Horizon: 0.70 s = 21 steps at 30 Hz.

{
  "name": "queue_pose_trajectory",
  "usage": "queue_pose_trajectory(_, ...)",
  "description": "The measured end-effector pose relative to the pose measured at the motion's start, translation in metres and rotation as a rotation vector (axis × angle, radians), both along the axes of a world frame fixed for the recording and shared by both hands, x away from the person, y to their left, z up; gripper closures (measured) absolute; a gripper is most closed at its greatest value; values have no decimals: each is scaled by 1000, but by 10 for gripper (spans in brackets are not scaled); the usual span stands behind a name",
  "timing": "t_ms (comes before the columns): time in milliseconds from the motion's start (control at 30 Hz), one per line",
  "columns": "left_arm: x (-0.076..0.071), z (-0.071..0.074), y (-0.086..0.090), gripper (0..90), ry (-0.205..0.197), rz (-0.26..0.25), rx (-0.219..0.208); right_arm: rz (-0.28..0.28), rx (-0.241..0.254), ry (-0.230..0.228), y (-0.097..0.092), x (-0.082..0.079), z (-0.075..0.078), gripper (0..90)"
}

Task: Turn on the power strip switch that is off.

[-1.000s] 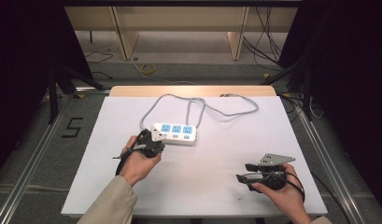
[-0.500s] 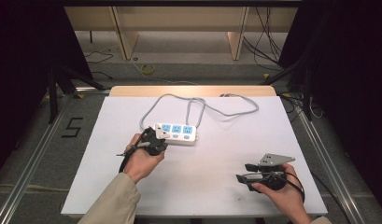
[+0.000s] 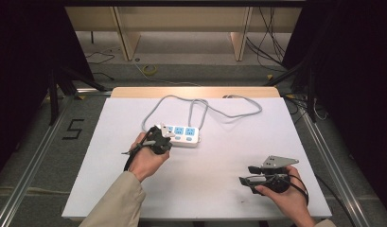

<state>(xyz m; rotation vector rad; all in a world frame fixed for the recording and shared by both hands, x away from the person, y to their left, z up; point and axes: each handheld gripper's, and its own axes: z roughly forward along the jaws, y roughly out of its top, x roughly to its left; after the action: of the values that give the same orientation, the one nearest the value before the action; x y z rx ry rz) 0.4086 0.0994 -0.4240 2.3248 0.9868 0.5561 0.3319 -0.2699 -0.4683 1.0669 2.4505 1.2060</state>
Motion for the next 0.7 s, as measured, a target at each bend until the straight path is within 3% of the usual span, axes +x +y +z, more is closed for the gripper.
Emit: queue_pose_trajectory(700, 14, 3, -14, 897, 11, -14, 24, 3, 0, 0, 0, 0, 0, 410)
